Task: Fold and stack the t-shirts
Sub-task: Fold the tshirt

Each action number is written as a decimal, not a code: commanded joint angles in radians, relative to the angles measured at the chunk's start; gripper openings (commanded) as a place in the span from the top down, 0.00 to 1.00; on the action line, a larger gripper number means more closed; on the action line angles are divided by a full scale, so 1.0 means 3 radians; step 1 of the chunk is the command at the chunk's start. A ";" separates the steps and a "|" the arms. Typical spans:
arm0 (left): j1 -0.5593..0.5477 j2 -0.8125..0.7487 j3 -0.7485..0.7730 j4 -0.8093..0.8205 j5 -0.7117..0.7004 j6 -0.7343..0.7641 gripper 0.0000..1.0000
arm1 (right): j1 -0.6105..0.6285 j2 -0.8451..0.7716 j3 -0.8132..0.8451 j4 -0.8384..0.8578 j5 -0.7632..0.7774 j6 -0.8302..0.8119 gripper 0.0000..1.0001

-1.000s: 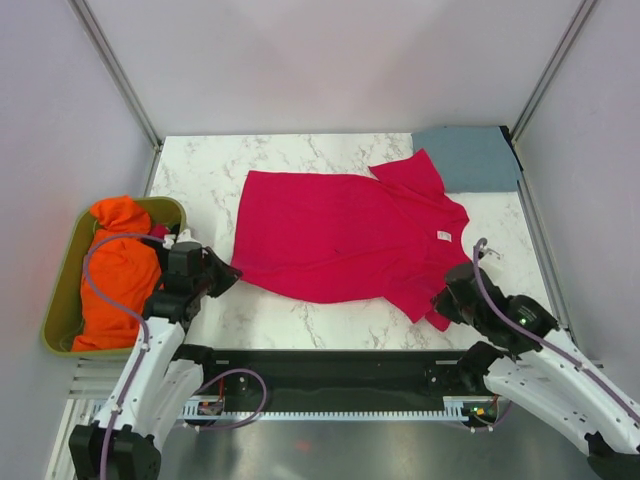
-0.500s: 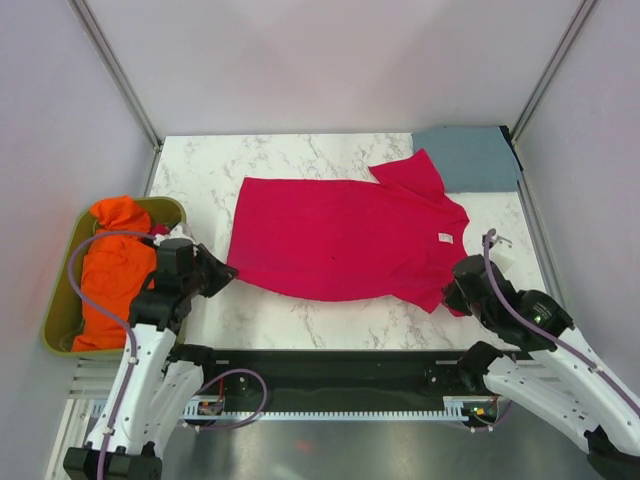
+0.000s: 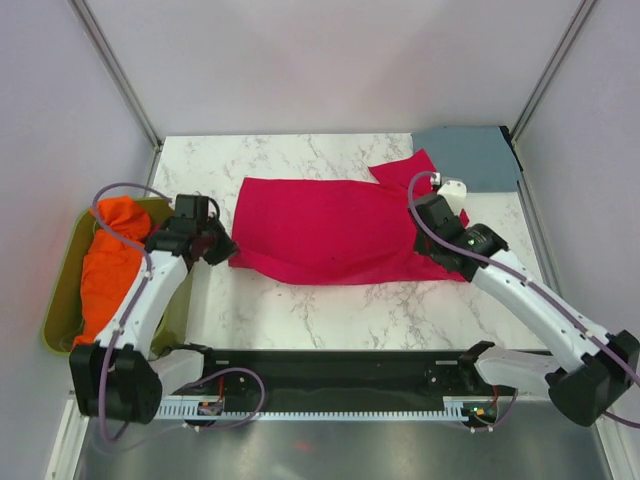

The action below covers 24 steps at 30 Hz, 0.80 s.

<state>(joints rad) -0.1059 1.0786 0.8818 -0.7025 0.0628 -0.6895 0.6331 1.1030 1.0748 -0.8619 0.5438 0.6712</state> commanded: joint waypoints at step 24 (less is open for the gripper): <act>0.0031 0.2530 0.1989 -0.0302 -0.0356 0.0596 0.95 | -0.1051 0.2172 0.1100 0.0997 -0.0422 -0.0964 0.93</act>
<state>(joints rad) -0.1013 1.8210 1.3872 -0.7120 0.0307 -0.5655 0.3382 1.6920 1.3167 -0.5907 0.3733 0.3954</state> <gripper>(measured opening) 0.054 0.056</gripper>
